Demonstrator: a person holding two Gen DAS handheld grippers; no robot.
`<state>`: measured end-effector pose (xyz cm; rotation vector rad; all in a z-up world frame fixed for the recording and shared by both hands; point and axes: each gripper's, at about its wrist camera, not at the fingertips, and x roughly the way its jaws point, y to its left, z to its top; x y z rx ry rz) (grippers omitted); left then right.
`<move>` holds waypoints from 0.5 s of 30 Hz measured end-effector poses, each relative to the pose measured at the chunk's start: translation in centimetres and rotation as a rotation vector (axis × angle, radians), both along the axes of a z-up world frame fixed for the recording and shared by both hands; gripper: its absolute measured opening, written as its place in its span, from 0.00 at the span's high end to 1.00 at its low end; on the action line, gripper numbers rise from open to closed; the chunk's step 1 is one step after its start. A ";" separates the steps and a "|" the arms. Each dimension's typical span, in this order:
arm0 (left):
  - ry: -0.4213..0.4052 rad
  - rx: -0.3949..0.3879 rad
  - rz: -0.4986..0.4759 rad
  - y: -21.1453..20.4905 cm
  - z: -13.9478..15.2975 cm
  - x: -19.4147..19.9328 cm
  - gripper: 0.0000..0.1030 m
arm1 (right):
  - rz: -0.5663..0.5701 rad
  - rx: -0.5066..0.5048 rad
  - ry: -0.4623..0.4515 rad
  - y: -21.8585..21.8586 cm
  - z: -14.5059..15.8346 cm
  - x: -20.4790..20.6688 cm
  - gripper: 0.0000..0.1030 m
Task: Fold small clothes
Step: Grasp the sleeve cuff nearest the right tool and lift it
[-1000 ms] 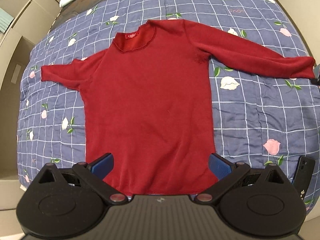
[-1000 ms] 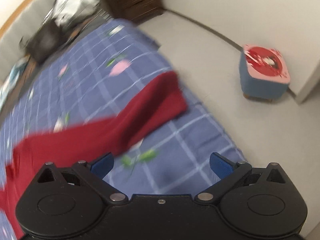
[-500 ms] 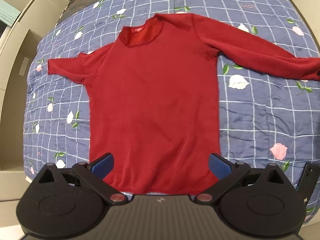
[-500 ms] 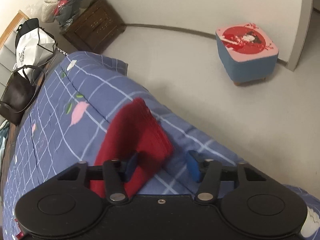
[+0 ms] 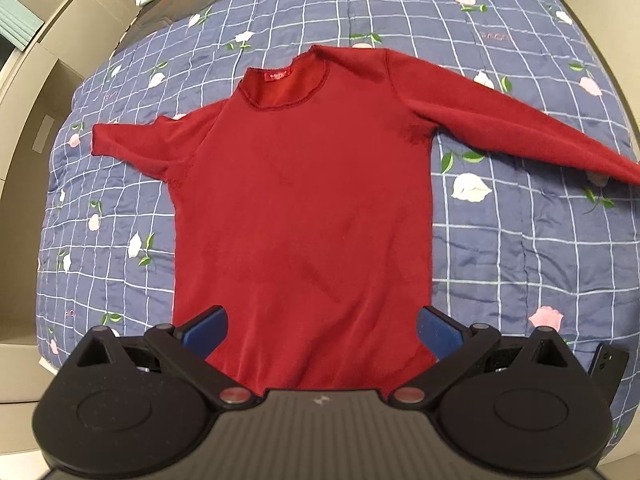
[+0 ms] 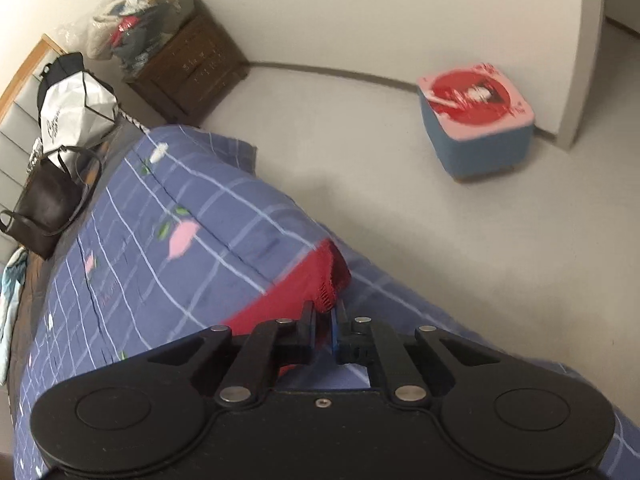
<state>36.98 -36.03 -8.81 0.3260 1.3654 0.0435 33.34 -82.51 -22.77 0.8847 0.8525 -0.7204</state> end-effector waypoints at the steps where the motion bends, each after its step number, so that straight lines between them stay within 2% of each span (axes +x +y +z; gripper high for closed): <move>1: -0.003 -0.003 0.001 0.2 0.1 0.0 0.00 | 0.006 0.004 0.009 0.2 -0.2 -0.2 0.94; 4: -0.016 -0.011 0.003 0.8 0.5 -0.2 0.00 | 0.012 0.005 0.018 1.0 -0.1 -0.1 0.94; 8: -0.039 -0.022 0.007 2.0 1.2 -0.5 0.00 | 0.067 -0.064 0.008 2.5 1.9 1.0 0.94; 15: -0.069 -0.059 0.057 5.3 2.1 -0.7 0.00 | 0.259 -0.226 -0.067 7.2 8.7 4.7 0.94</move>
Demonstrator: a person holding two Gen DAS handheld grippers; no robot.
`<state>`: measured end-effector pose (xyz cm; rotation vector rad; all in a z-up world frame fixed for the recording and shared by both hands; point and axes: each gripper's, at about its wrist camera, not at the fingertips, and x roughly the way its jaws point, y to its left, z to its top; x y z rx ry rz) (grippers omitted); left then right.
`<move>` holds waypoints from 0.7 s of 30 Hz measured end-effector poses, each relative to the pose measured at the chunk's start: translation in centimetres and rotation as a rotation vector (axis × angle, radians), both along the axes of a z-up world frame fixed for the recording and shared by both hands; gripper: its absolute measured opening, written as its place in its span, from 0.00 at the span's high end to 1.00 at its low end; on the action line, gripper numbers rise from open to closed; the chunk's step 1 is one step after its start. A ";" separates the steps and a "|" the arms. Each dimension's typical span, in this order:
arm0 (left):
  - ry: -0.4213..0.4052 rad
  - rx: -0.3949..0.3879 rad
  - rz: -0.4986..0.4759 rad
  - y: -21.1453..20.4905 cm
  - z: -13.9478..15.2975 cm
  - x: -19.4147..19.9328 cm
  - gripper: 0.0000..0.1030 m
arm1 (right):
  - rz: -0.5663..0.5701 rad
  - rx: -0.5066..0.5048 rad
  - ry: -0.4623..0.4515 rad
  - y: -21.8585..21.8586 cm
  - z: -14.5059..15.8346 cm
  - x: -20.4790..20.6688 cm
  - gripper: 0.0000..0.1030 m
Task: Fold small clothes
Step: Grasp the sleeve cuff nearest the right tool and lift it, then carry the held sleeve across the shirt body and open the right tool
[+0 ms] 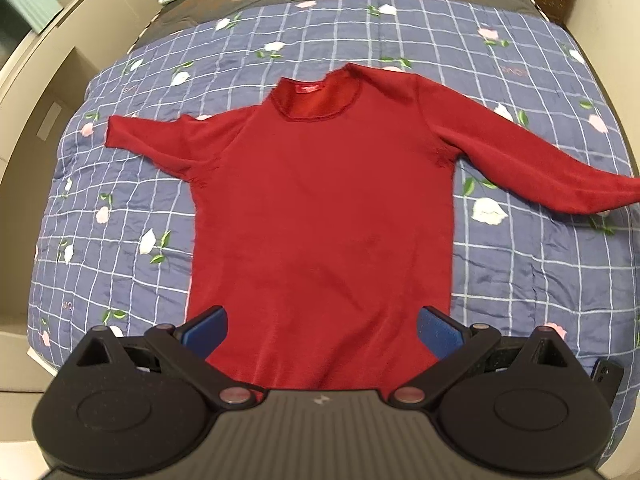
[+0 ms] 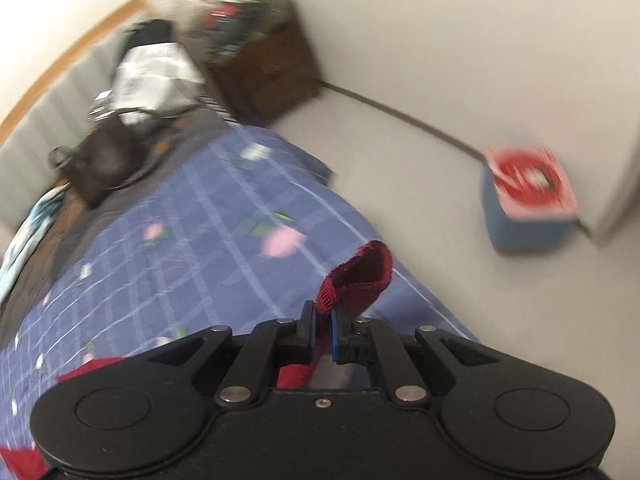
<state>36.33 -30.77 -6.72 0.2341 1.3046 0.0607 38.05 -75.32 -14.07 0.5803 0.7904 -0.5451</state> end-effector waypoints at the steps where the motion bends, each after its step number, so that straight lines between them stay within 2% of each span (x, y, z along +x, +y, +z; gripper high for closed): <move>1: -0.003 -0.001 0.006 0.5 0.0 0.0 0.00 | 0.036 -0.023 -0.015 1.0 1.1 0.7 0.94; 6: -0.020 -0.035 0.043 4.5 -0.1 -0.1 0.00 | 0.225 -0.138 -0.080 7.4 6.2 4.7 0.94; 12: -0.031 -0.094 0.054 11.3 -0.6 0.2 0.00 | 0.461 -0.276 -0.104 19.1 10.2 9.7 0.94; 16: -0.049 -0.120 0.075 16.8 -0.2 0.8 0.00 | 0.573 -0.319 -0.090 27.7 10.2 12.4 0.93; 21: -0.063 -0.088 0.131 23.5 0.0 1.6 0.00 | 0.699 -0.332 -0.032 38.0 7.2 15.2 0.93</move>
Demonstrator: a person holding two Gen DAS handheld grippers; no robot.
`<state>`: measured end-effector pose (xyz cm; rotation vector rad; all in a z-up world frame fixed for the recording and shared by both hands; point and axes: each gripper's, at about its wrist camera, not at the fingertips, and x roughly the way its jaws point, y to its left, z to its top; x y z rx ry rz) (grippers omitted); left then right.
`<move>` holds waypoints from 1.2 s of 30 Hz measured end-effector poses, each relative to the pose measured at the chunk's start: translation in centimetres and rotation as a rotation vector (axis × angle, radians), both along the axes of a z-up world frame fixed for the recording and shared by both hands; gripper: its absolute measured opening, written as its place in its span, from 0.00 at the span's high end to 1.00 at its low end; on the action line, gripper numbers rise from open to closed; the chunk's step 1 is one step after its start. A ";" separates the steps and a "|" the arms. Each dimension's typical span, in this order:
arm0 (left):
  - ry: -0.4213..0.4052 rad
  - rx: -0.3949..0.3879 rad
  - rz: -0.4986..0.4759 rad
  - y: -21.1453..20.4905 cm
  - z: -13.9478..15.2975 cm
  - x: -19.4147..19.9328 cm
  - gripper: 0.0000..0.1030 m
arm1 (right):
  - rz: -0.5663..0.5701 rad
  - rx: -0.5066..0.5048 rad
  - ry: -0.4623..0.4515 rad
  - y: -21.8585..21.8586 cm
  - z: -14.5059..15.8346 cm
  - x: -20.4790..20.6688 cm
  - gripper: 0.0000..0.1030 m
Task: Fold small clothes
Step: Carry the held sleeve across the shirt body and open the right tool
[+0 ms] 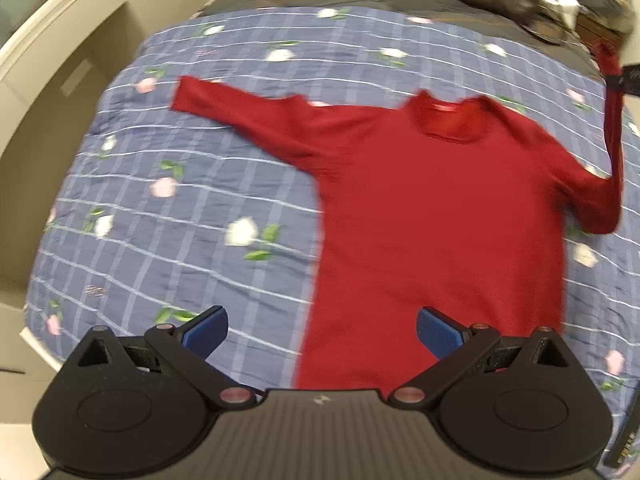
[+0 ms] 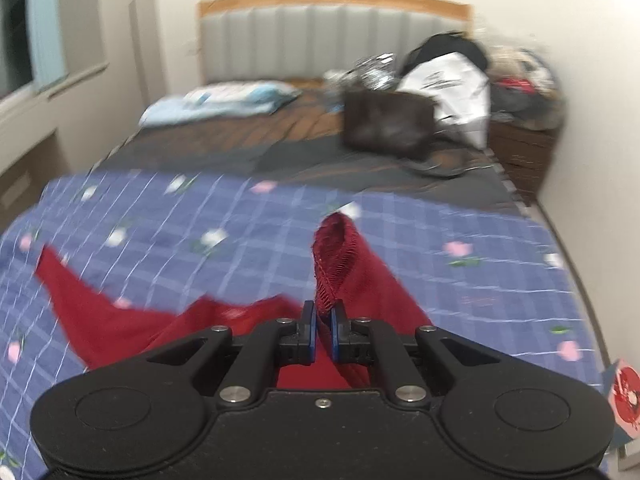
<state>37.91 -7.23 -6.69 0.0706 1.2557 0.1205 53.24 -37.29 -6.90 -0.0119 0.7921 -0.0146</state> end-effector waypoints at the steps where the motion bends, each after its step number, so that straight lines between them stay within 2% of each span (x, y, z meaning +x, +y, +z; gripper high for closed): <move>1: 0.001 0.009 0.015 1.3 0.0 0.1 0.00 | 0.017 -0.007 0.013 1.8 -0.8 0.3 0.93; 6: 0.020 0.050 0.094 7.0 -0.3 -0.1 0.00 | 0.099 -0.050 0.099 9.7 -5.9 1.5 0.93; 12: 0.043 0.070 0.145 11.8 -0.9 -1.1 0.00 | 0.147 -0.085 0.205 14.9 -10.7 1.5 0.91; 17: 0.042 0.049 0.130 13.7 -1.1 -1.2 0.00 | 0.142 -0.047 0.248 16.4 -10.7 -0.2 0.66; 19: 0.038 0.035 0.110 13.9 -1.0 -0.9 0.01 | 0.119 -0.022 0.251 16.6 -9.7 -1.9 0.48; 25: -0.019 -0.011 0.078 13.3 0.4 -0.3 0.00 | 0.049 0.063 0.264 15.8 -6.9 -8.8 0.11; 28: -0.035 -0.021 0.080 12.9 0.7 -0.3 0.00 | 0.028 0.117 0.289 15.2 -6.3 -13.4 0.03; 33: -0.050 -0.010 0.107 12.6 0.8 -1.8 0.00 | -0.006 0.176 0.362 13.6 -6.7 -21.3 0.01; 36: -0.038 0.009 0.145 12.7 0.8 -3.4 0.00 | 0.016 0.164 0.410 12.8 -7.0 -25.1 0.01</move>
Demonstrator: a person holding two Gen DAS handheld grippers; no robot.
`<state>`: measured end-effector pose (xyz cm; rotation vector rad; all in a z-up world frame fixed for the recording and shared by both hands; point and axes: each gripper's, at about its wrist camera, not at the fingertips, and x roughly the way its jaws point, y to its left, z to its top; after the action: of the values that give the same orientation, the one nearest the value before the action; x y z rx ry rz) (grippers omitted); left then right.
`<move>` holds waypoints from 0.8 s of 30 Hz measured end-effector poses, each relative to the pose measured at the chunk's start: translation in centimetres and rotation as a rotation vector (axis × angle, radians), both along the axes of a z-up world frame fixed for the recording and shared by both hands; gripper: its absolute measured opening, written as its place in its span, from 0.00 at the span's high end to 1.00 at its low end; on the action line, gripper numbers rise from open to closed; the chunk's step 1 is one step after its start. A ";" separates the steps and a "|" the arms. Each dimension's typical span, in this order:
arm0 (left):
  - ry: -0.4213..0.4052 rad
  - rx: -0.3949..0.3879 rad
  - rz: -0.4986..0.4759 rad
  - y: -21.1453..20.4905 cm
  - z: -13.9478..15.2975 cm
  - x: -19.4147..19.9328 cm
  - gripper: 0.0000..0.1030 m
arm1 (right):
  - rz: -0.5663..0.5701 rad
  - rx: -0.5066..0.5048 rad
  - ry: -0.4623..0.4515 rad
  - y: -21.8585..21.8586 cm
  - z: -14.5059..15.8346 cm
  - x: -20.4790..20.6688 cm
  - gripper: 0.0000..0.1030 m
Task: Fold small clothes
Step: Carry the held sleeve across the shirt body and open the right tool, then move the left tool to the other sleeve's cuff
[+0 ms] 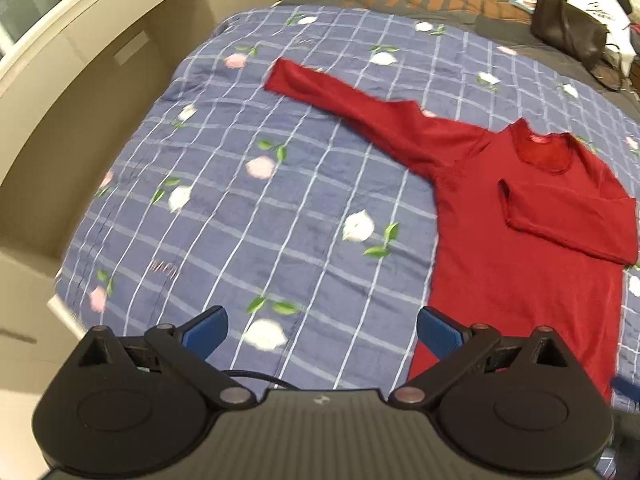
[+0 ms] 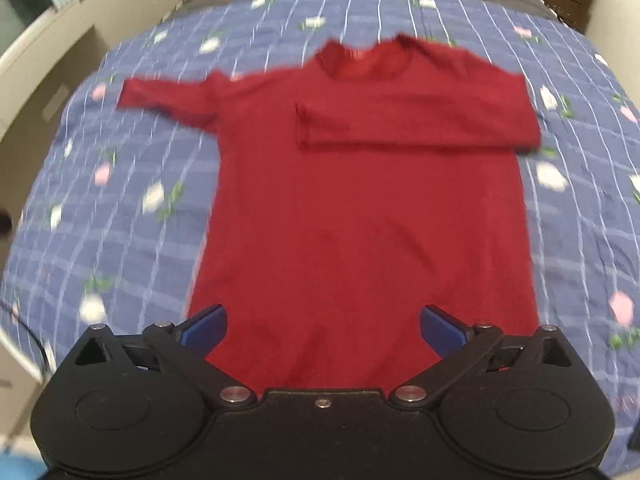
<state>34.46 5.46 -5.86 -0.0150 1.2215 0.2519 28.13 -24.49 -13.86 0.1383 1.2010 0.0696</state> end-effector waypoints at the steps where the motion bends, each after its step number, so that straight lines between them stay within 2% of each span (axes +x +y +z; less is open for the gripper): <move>1: 0.001 -0.002 0.010 0.1 0.1 -0.6 0.00 | 0.008 -0.008 0.005 -0.2 0.0 -1.1 0.01; 5: 0.002 -0.007 0.053 0.2 0.6 -4.1 0.00 | 0.027 -0.008 0.031 -1.4 -0.2 -5.1 0.01; 8: -0.002 -0.014 0.084 0.3 1.0 -6.8 0.00 | 0.029 -0.013 0.044 -1.8 -0.5 -6.7 0.01; 15: -0.005 -0.001 0.173 2.0 2.2 -12.4 0.00 | 0.050 0.006 0.047 -1.2 -0.4 -7.5 0.01; 19: -0.020 -0.006 0.234 4.1 2.9 -13.4 0.00 | 0.106 0.009 0.025 0.3 0.4 -7.2 0.01; 24: -0.044 -0.031 0.284 7.4 3.2 -12.6 0.00 | 0.115 0.015 0.012 1.7 0.8 -6.1 0.01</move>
<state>21.87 12.85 -2.71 -0.2214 1.1780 0.4779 22.02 -22.78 -13.09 0.0824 1.2204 0.1788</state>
